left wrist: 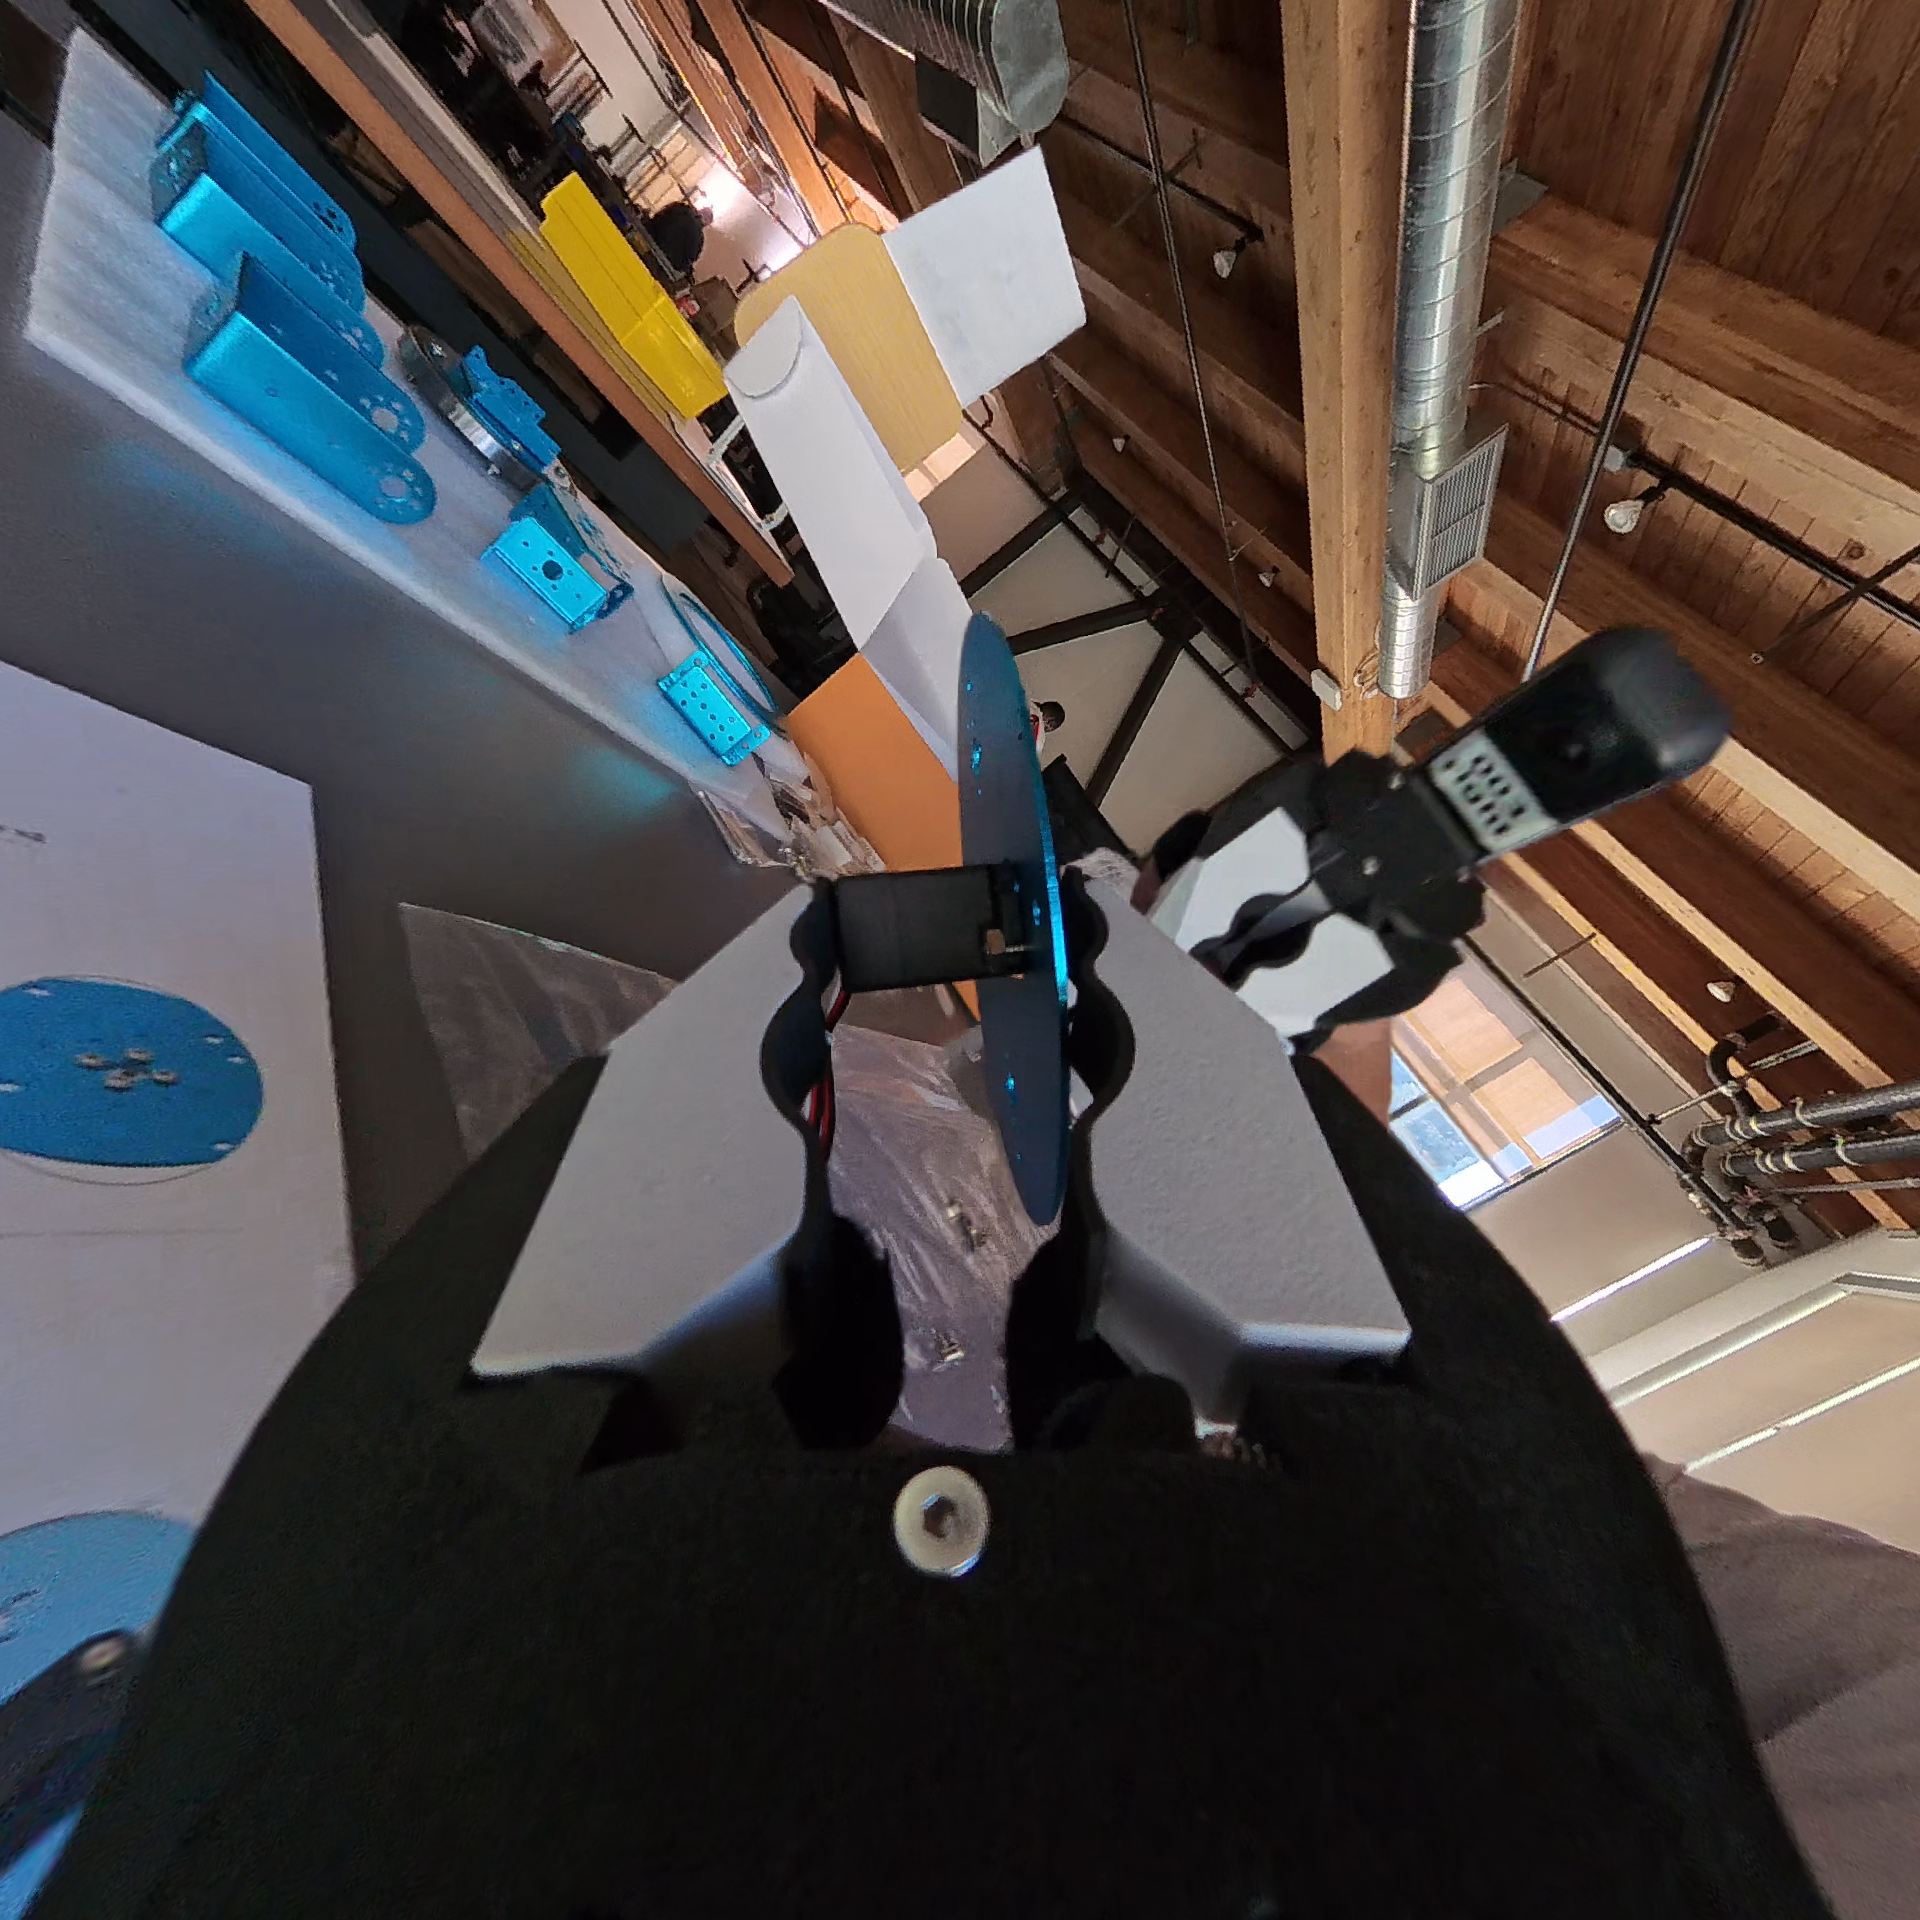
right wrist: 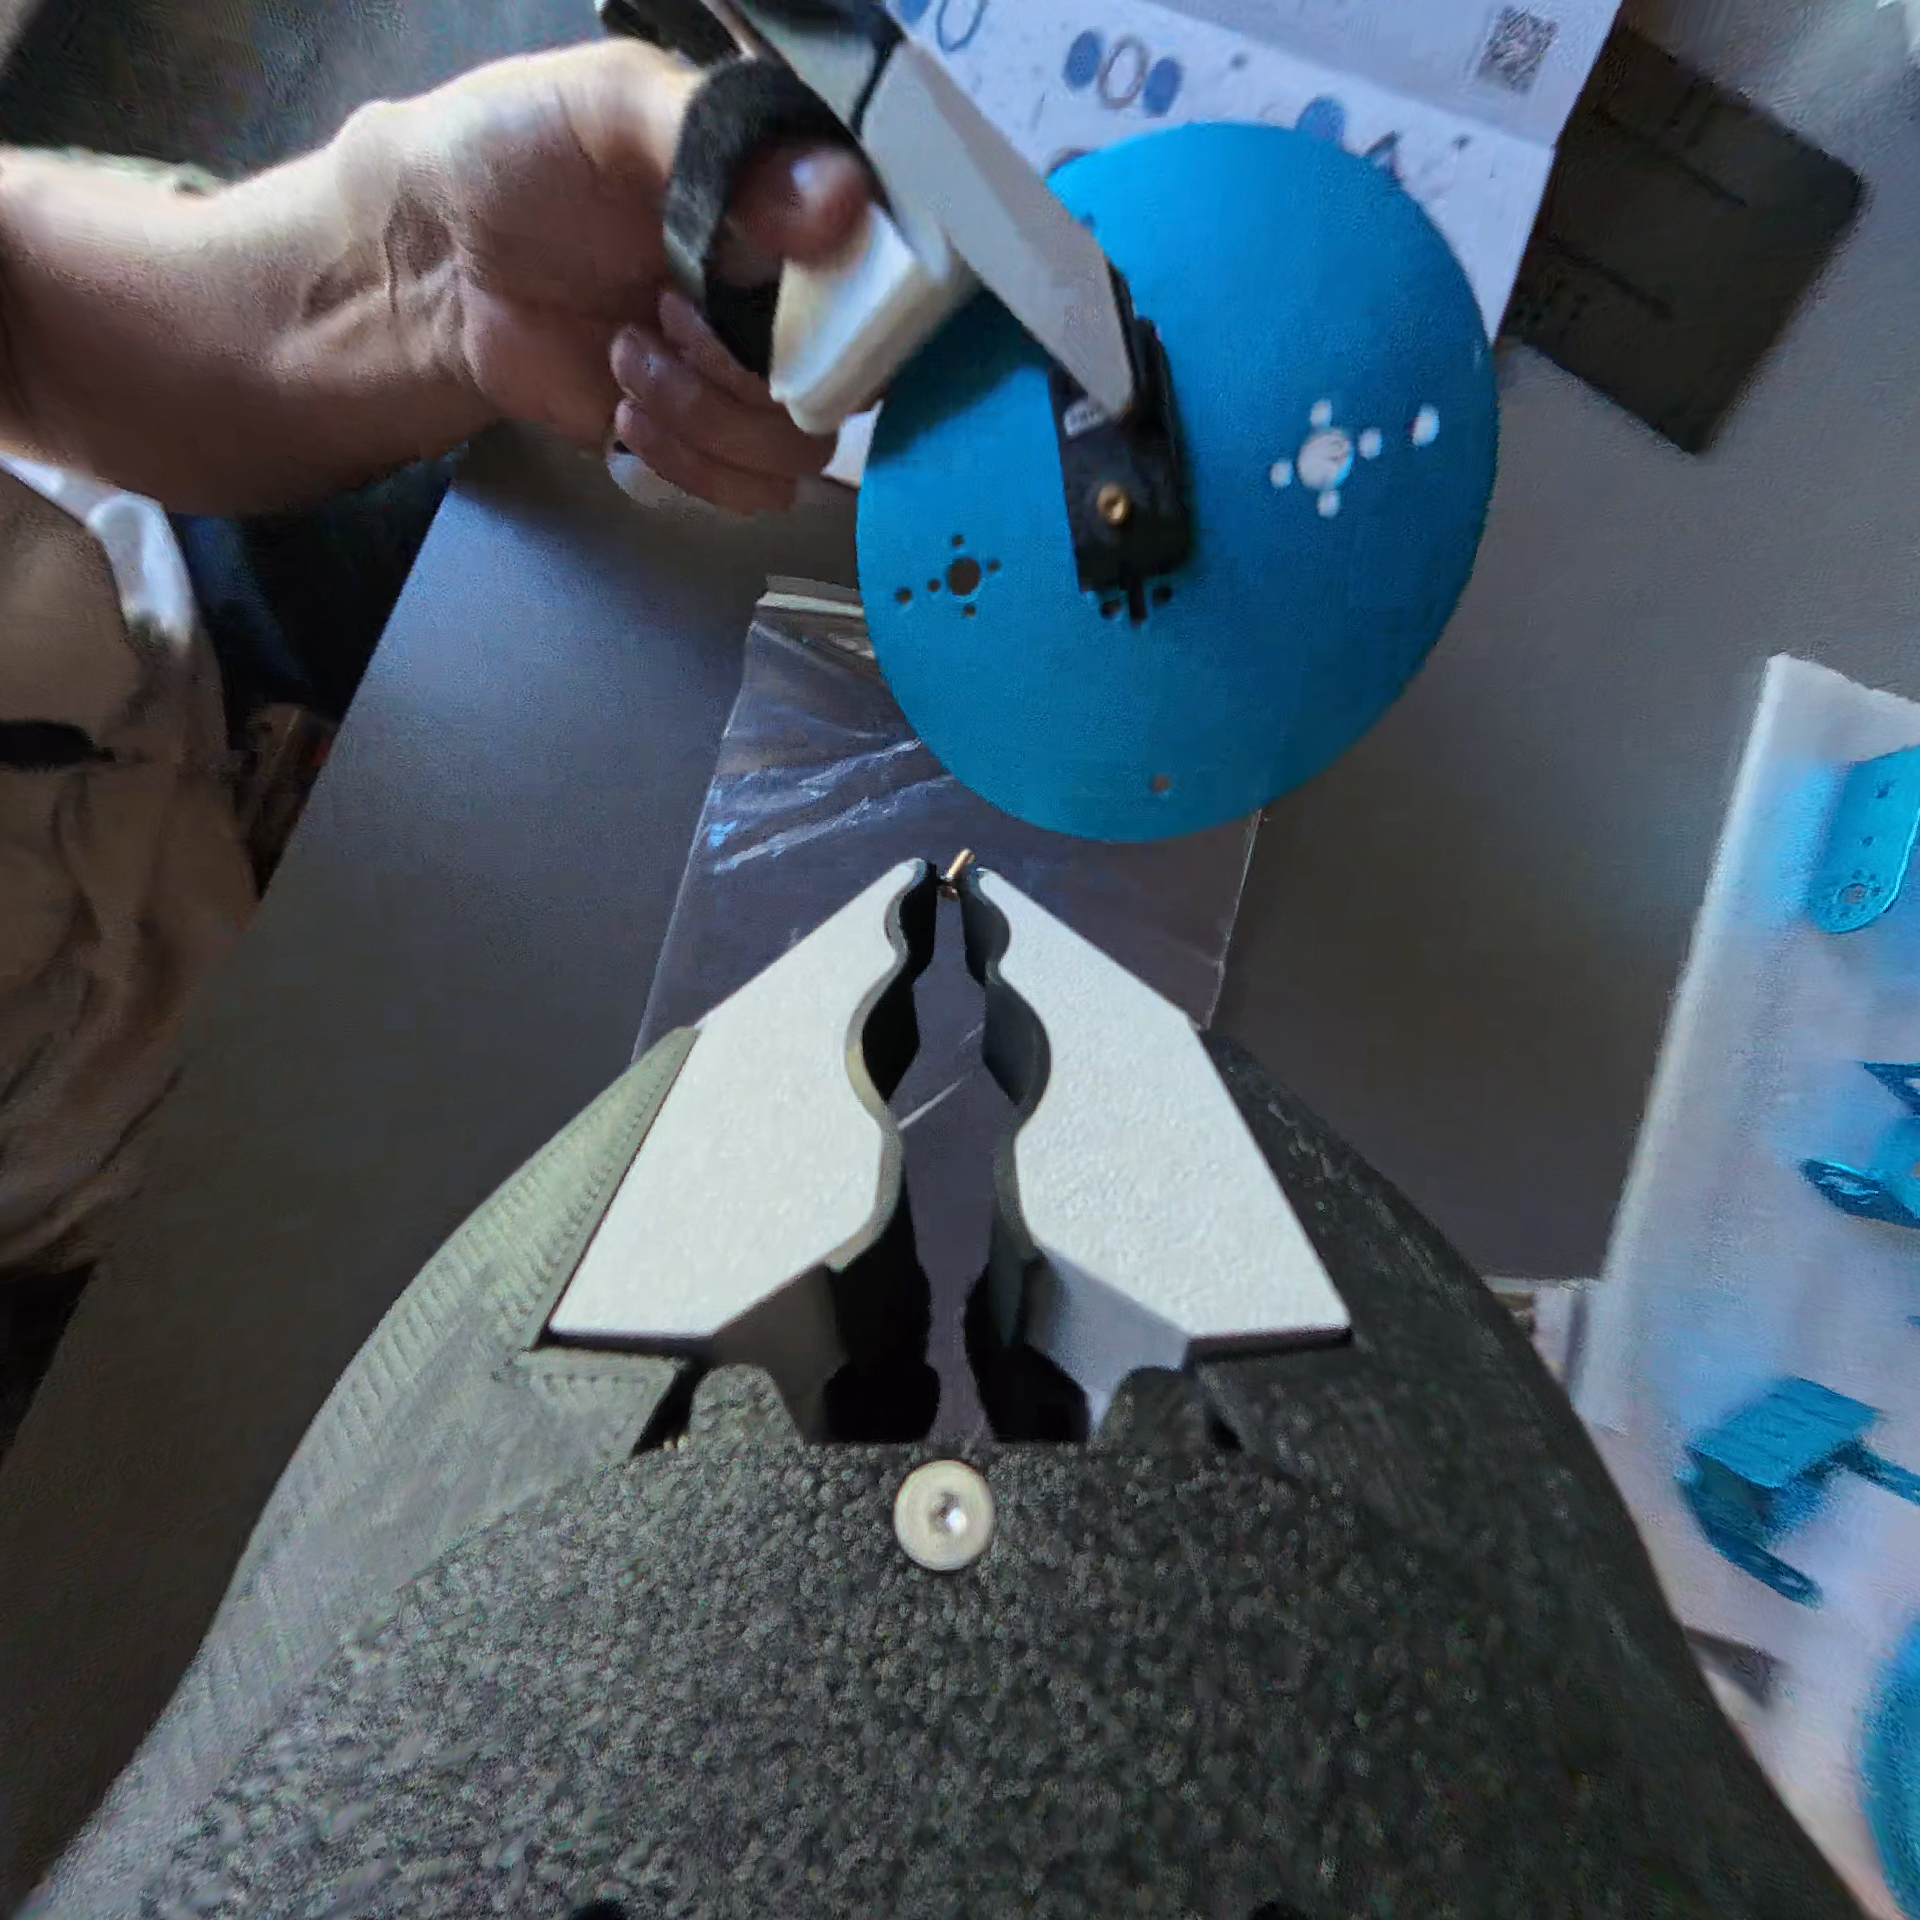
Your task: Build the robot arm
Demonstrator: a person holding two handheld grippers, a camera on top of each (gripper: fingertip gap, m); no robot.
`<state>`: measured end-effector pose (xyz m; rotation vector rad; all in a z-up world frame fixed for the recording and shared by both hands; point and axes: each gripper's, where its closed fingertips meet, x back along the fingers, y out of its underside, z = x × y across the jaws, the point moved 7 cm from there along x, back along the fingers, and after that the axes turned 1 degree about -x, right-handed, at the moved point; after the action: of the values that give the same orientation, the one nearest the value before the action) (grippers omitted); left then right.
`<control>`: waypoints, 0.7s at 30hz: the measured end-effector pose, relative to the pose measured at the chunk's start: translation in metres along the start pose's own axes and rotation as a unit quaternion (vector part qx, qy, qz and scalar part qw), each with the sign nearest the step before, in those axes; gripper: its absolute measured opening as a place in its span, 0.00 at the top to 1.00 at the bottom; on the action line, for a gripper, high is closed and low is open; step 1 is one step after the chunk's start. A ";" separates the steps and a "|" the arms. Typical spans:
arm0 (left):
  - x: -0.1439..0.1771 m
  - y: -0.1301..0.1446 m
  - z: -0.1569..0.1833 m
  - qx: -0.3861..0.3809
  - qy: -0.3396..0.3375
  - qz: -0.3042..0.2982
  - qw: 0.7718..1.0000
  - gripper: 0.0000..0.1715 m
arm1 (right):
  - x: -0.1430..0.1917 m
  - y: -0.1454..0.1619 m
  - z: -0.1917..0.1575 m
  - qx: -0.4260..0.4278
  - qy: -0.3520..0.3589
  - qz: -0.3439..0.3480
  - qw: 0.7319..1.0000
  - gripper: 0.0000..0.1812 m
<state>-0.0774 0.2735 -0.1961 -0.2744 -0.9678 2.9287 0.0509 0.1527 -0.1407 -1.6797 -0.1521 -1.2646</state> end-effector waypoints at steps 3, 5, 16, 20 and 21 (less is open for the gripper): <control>-0.011 0.011 0.006 0.037 0.014 0.008 0.999 0.75 | 0.011 -0.026 0.015 0.019 -0.008 -0.140 0.990 0.98; -0.018 0.018 0.009 0.070 0.023 0.016 0.997 0.75 | 0.015 -0.044 0.024 0.022 -0.027 -0.205 0.978 0.98; -0.040 0.043 0.013 0.212 0.066 0.032 0.975 0.75 | -0.003 -0.052 0.045 -0.104 -0.145 -0.393 0.902 0.98; -0.041 0.046 0.011 0.225 0.066 0.031 0.972 0.75 | -0.007 -0.050 0.048 -0.102 -0.130 -0.394 0.904 0.98; -0.041 0.046 0.011 0.230 0.069 0.031 0.970 0.75 | -0.008 -0.051 0.048 -0.099 -0.130 -0.393 0.905 0.98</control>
<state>-0.0389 0.2265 -0.2086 -0.4779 -0.2514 3.0255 0.0483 0.2175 -0.1137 -2.0481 -0.9715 -1.6593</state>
